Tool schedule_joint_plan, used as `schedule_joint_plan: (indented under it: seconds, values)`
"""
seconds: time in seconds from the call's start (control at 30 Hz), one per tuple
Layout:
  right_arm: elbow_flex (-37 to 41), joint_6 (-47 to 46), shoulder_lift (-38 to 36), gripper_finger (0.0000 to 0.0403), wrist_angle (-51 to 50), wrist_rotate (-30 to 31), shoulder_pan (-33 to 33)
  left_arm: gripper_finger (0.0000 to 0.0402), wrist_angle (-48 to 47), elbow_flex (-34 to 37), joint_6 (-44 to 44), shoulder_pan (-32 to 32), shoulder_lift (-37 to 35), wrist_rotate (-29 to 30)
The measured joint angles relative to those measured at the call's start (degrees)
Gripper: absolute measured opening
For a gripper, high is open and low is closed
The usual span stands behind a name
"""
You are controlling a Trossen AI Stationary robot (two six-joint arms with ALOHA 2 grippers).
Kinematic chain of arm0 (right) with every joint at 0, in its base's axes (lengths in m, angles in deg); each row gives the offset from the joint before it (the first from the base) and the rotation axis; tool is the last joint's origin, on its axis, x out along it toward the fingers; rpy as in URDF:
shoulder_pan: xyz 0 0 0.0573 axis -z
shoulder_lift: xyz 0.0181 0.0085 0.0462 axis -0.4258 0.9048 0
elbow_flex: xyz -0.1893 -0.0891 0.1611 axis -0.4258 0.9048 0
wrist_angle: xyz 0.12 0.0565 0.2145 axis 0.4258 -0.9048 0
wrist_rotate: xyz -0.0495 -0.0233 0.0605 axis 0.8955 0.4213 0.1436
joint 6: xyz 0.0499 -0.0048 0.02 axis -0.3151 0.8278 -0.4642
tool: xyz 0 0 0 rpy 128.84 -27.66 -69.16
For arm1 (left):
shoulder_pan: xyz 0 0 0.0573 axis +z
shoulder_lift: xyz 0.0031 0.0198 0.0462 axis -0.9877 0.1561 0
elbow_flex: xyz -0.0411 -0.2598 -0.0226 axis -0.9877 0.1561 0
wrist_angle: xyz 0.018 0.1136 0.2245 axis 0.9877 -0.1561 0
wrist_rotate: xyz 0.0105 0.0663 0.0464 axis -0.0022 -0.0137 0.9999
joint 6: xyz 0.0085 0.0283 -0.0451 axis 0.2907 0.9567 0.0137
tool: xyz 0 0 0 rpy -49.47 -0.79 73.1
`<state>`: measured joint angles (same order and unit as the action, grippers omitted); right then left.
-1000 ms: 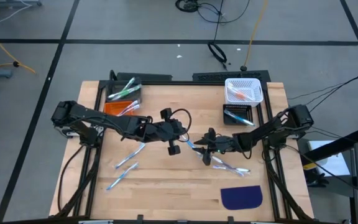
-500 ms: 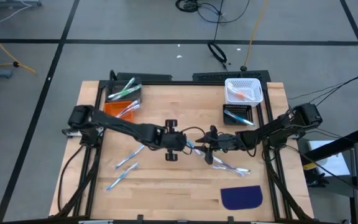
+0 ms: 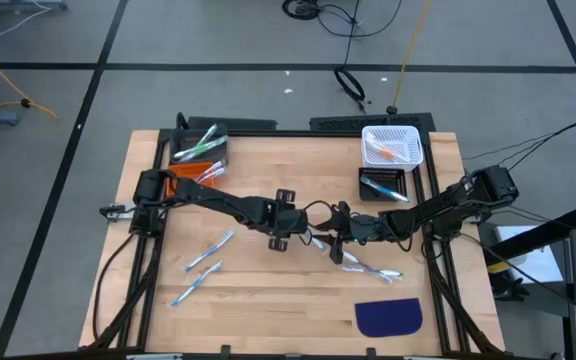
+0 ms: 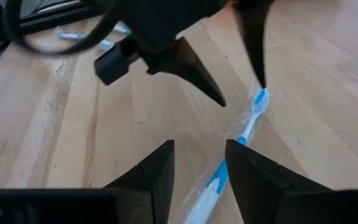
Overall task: Pick & Place Toothbrushes
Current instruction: Put the blue toothbrush into the black bin
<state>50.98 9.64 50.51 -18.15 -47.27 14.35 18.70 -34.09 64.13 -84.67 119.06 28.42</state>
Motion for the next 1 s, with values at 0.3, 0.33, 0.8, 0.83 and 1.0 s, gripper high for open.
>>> schedule_joint_plan:
  seconds: [0.3, 0.33, 0.8, 0.83, 1.0]
  values:
    - [0.0, 1.0, 0.0, 0.0133, -0.2, 0.0, 0.0, 0.0180, 1.2, 0.0, 4.4, 4.4, -0.1, -12.2]
    - [0.0, 1.0, 0.0, 0.0133, -0.2, 0.0, 0.0, 0.0180, 1.1, 0.0, 4.5, 4.7, -0.1, -12.4]
    - [0.0, 1.6, 0.0, 0.0130, 0.0, 0.0, 0.0, 0.0182, 0.5, -0.1, 6.3, 8.2, 3.4, -15.5]
    - [0.0, 1.7, 0.0, 0.0130, 0.1, 0.0, 0.0, 0.0182, 0.6, -0.2, 6.3, 8.2, 3.5, -15.6]
    - [0.0, 2.2, 0.0, 0.0130, 0.1, 0.0, 0.0, 0.0161, 0.4, -0.2, 5.8, 8.4, 3.6, -16.0]
